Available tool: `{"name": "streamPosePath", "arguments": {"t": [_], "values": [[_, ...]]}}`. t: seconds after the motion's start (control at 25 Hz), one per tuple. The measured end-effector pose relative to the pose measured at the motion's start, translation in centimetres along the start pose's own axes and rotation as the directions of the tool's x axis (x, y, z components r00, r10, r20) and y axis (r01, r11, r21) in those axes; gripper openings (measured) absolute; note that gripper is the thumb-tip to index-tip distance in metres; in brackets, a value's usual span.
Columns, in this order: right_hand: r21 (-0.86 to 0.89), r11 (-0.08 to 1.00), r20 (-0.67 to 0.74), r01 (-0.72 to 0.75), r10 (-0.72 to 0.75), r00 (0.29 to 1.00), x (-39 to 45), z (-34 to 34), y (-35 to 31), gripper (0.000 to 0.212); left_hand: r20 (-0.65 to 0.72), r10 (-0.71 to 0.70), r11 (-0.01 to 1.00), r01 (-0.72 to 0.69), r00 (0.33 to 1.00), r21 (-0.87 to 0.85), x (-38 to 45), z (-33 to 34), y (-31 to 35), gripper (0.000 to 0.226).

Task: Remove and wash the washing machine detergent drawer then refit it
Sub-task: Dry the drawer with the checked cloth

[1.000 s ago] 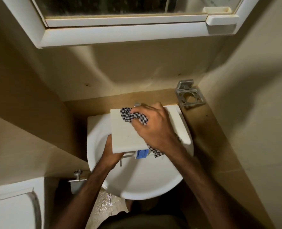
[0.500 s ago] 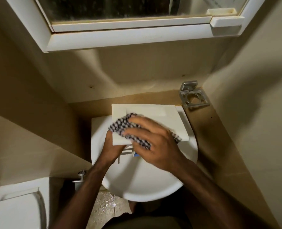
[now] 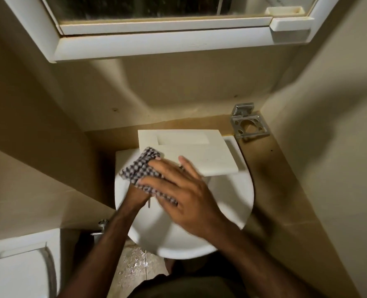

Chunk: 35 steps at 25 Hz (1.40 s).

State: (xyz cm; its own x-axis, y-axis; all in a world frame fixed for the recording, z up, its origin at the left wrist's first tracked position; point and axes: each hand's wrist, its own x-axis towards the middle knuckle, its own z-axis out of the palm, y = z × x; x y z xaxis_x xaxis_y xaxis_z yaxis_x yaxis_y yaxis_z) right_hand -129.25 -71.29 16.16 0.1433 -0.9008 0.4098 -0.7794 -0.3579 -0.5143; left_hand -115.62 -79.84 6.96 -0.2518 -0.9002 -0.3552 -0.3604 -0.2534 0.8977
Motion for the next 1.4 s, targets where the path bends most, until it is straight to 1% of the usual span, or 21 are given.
{"name": "streamPosePath", "arguments": {"t": [0.04,0.08,0.16,0.2,0.32,0.4,0.48,0.56,0.6,0.64,0.68,0.76,0.8,0.84,0.92,0.96,1.04,1.12,1.24,1.32,1.4], "values": [[-0.018,0.996,-0.048,-0.082,0.081,0.996,0.6,-0.4,1.0,0.041,0.032,-0.001,0.999,0.002,0.999,-0.037,0.5,-0.4,0.4,0.036],[-0.014,0.973,-0.111,-0.231,0.228,0.967,1.3,-1.2,2.2,0.041,0.01,0.092,0.992,-0.091,0.996,-0.09,0.6,-1.1,1.1,0.045],[0.041,0.878,-0.223,-0.477,0.474,0.852,2.4,-2.5,3.6,0.039,-0.007,0.318,0.927,-0.313,0.948,-0.208,0.1,-1.3,2.7,0.037],[0.041,0.863,-0.25,-0.503,0.496,0.831,2.7,-2.2,3.2,0.038,0.007,0.371,0.908,-0.361,0.929,-0.213,0.3,-1.2,2.9,0.031],[-0.009,0.96,-0.147,-0.279,0.274,0.95,2.5,0.8,-0.7,0.039,0.0,0.412,0.895,-0.405,0.911,-0.188,0.2,0.4,2.2,0.026],[-0.022,0.979,-0.134,-0.204,0.199,0.971,1.7,0.3,0.0,0.041,-0.032,0.364,0.894,-0.359,0.931,-0.268,0.5,0.1,0.6,0.031],[-0.069,0.927,-0.224,-0.368,0.345,0.911,0.6,-2.5,3.5,0.037,-0.06,0.325,0.895,-0.327,0.944,-0.302,0.2,-0.6,-0.2,0.034],[-0.021,0.817,-0.318,-0.576,0.541,0.779,-0.6,-4.7,6.3,0.032,-0.088,0.283,0.912,-0.297,0.955,-0.283,0.5,-1.1,-1.2,0.034],[0.005,0.8,-0.34,-0.6,0.565,0.751,-0.9,-4.4,6.2,0.032,-0.085,0.283,0.914,-0.295,0.955,-0.278,0.7,-1.4,-1.5,0.031],[-0.004,0.838,-0.336,-0.546,0.513,0.79,-1.1,-3.1,5.0,0.032,-0.067,0.286,0.916,-0.293,0.956,-0.275,0.8,-1.5,-1.4,0.031],[-0.035,0.906,-0.29,-0.423,0.396,0.871,-1.5,-1.4,3.2,0.033,-0.045,0.284,0.921,-0.286,0.958,-0.265,1.1,-1.5,-1.5,0.037],[-0.074,0.973,-0.201,-0.218,0.199,0.959,-2.3,-0.3,1.9,0.036,-0.018,0.239,0.953,-0.238,0.971,-0.188,1.2,-1.6,-1.5,0.06],[-0.077,0.968,-0.198,-0.239,0.22,0.955,-2.1,-1.3,2.9,0.036,-0.022,0.279,0.942,-0.278,0.96,-0.188,1.1,-1.5,-1.1,0.05],[-0.061,0.938,-0.229,-0.341,0.319,0.919,-1.6,-2.7,4.5,0.036,-0.022,0.339,0.922,-0.336,0.941,-0.19,1.0,-1.5,-0.6,0.034],[0.009,0.846,-0.275,-0.533,0.514,0.812,-0.1,-5.5,6.7,0.033,-0.001,0.41,0.897,-0.403,0.912,-0.18,0.6,-1.6,0.2,0.027],[0.007,0.845,-0.275,-0.535,0.516,0.811,0.7,-5.9,6.8,0.031,-0.001,0.395,0.902,-0.388,0.919,-0.191,0.5,-1.5,0.6,0.025],[-0.012,0.919,-0.21,-0.395,0.384,0.899,2.2,-4.6,4.4,0.03,0.0,0.335,0.918,-0.326,0.942,-0.224,0.5,-1.5,0.7,0.02],[0.05,0.945,-0.143,-0.323,0.326,0.934,2.8,-3.7,2.7,0.029,0.055,0.322,0.927,-0.303,0.945,-0.22,0.2,-1.5,0.9,0.011],[-0.022,0.88,-0.189,-0.475,0.463,0.866,3.1,-5.6,5.4,0.028,0.086,0.353,0.912,-0.323,0.932,-0.252,-0.5,-1.1,1.7,0.005],[-0.125,0.821,-0.199,-0.557,0.529,0.825,2.6,-6.3,6.4,0.029,0.074,0.35,0.918,-0.326,0.934,-0.227,-0.6,-1.1,1.8,0.02],[-0.163,0.833,-0.152,-0.529,0.508,0.848,3.0,-5.1,5.1,0.028,0.104,0.343,0.926,-0.317,0.933,-0.206,-0.6,-0.7,1.4,0.015]]}}
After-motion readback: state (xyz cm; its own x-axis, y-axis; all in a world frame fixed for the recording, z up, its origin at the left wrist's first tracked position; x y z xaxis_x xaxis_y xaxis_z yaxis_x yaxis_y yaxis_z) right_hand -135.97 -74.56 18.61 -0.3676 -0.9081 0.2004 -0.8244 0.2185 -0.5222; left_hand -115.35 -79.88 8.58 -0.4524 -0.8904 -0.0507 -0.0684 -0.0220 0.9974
